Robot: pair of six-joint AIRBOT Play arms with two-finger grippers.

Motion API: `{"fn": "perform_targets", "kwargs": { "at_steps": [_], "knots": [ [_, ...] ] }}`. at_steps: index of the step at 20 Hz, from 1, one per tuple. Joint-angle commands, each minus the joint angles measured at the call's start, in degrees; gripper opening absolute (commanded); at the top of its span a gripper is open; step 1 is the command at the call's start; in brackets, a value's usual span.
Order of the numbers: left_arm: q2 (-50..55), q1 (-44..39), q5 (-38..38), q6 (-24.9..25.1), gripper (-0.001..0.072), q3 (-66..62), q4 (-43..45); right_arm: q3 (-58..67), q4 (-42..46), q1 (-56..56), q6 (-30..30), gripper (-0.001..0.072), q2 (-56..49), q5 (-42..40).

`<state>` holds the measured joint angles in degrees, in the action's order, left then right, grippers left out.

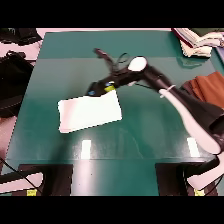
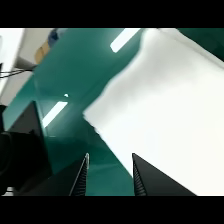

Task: Fold the shirts.

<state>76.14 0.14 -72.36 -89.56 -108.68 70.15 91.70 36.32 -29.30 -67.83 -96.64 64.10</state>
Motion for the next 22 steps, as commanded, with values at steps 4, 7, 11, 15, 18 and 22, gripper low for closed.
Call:
{"fn": "perform_targets", "kwargs": {
  "at_steps": [4, 7, 11, 15, 18, 22],
  "knots": [
    [0.31, 0.24, -0.48, 0.02, 0.003, 0.35, -1.27, -25.46, 6.64, 17.88, -7.8, 0.0576, 7.8, -3.39],
    [0.42, -1.68, 2.14, 1.2, 0.0029, 1.14, -1.53, -27.69, -0.22, 16.83, -7.52, 0.0575, 3.61, -4.66],
    [0.61, -5.42, 4.24, 2.21, 0.003, 1.14, -1.53, -21.22, -7.89, 10.12, -5.53, 0.0575, -4.79, -5.2],
    [0.76, -5.88, 3.65, 1.95, 0.0029, 1.14, -1.92, -11.1, -13.25, 3.91, -5.14, 0.0428, -12.63, -5.84],
    [0.76, -5.88, 3.26, 1.97, 0.003, 1.14, -4.28, -4.76, -11.89, 1.75, -5.05, 0.0016, -15.02, -5.99],
    [0.87, -7.37, 3.69, 2.01, 0.0029, 1.14, -4.72, 1.9, -1.81, 5.66, -6.16, 0.0017, -11.39, -4.48]
  ]
}}
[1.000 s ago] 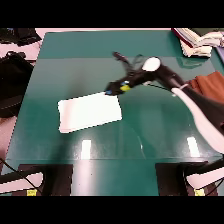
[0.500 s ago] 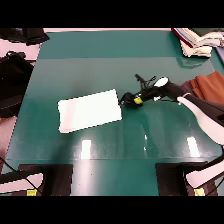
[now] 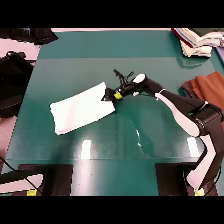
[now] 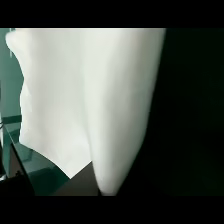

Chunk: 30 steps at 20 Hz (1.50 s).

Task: Fold the shirts.

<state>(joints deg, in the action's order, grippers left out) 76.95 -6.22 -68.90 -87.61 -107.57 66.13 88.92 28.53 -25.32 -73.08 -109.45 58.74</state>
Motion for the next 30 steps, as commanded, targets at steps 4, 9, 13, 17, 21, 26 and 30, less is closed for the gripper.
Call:
{"fn": "perform_targets", "kwargs": {
  "at_steps": [4, 9, 13, 17, 21, 26, 30],
  "knots": [
    [0.2, -5.29, 2.54, 0.74, 0.0029, 0.02, -0.5, 8.5, 18.99, 14.16, -4.26, 0.0017, 10.47, 5.18],
    [0.22, -10.71, 5.84, 1.09, 0.0029, 0.02, -0.52, 9.35, 27.1, 35.5, -5.53, 0.0017, 20.44, 8.55],
    [0.5, -13.09, 6.34, 1.05, 0.003, 0.02, -0.55, 9.35, 26.97, 51.95, -5.09, 0.0017, 22.91, 8.72],
    [0.74, -13.44, 6.34, 0.44, 0.003, 0.02, -0.76, 9.35, 26.45, 61.86, -4.63, 0.0016, 22.27, 6.97],
    [0.79, -13.44, 6.4, 0.39, 0.003, 0.02, -0.79, 9.64, 20.74, 64.5, -0.28, 0.0016, 22.18, 3.23],
    [0.79, -13.44, 6.34, -0.5, 0.003, 0.02, -0.76, 20.92, 19.08, 62.66, 1.62, 0.0016, 22.18, 2.91],
    [0.79, -13.44, 5.95, -0.48, 0.003, 0.02, -0.79, 28.98, 19.58, 62.55, 1.62, 0.0016, 22.4, 5.2]
  ]
}}
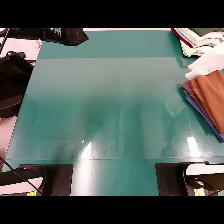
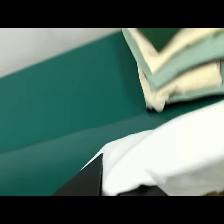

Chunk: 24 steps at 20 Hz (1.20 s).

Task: Fold the shirts.

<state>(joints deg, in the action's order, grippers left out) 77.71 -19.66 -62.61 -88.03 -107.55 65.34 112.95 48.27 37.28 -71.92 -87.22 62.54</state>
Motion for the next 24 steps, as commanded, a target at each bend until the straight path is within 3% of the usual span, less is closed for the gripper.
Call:
{"fn": "perform_targets", "kwargs": {
  "at_steps": [1, 7, 14, 15, 17, 18, 21, 24],
  "knots": [
    [0.02, 0.0, -0.59, -0.02, 0.003, 0.0, 0.04, 4.46, -0.04, 0.79, 0.66, 0.0016, 0.9, 2.16],
    [0.02, 0.0, -0.94, 0.0, 0.003, 0.0, 0.04, -8.46, 0.81, 8.48, 9.2, 0.0016, 8.81, 9.31],
    [0.02, 0.0, -1.01, 0.96, 0.003, 0.0, 0.04, -31.82, 18.08, 20.57, 10.51, 0.002, 22.27, 12.2],
    [0.02, 0.0, -1.01, 1.27, 0.003, 0.0, 0.04, -34.64, 18.56, 22.49, 10.51, 0.0062, 23.63, 12.11],
    [0.02, 0.0, -1.09, 1.49, 0.003, 0.0, 0.04, -39.1, 19.28, 26.25, 10.43, 0.0424, 25.4, 11.96],
    [0.02, 0.0, -1.09, 1.51, 0.003, 0.0, 0.04, -40.89, 19.34, 27.98, 9.88, 0.0522, 26.12, 11.65],
    [0.02, 0.0, -0.96, 1.51, 0.003, 0.0, 0.02, -41.99, 17.84, 31.61, 6.29, 0.0536, 27.28, 11.32],
    [0.02, 0.0, -0.9, 1.46, 0.003, 0.0, 0.0, -39.8, 4.92, 30.42, 6.27, 0.0534, 27.65, 10.69]
  ]
}}
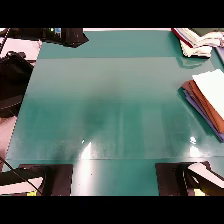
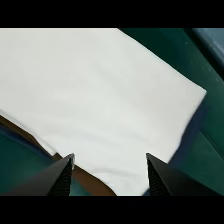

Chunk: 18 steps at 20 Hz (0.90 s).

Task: Fold the shirts.

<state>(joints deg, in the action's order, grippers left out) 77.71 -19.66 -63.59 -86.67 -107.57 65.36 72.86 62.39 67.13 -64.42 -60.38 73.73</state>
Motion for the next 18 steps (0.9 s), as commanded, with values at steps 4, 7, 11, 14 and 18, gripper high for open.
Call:
{"fn": "perform_targets", "kwargs": {
  "at_steps": [4, 7, 11, 14, 18],
  "knots": [
    [0.02, 0.0, -0.07, 0.13, 0.0031, 0.02, 0.0, 4.44, -21.73, -13.05, -1.18, 0.0532, 0.76, -0.98],
    [0.02, 0.0, 0.11, 0.13, 0.003, 0.02, 0.28, 6.67, -22.08, -28.63, -1.18, 0.0531, 0.74, -1.64],
    [0.0, 0.0, -0.28, 0.11, 0.003, 0.02, 1.55, 6.8, -21.73, -48.46, -1.18, 0.0509, 0.72, -5.97],
    [-0.02, 0.0, 1.31, 0.11, 0.003, 0.02, 1.49, 6.82, -21.68, -58.25, -1.07, 0.0255, 0.72, -9.33],
    [-0.04, 0.0, 2.36, 0.11, 0.003, 0.02, 1.49, 6.82, -21.73, -63.56, -1.05, 0.0017, 0.72, -10.29]
  ]
}}
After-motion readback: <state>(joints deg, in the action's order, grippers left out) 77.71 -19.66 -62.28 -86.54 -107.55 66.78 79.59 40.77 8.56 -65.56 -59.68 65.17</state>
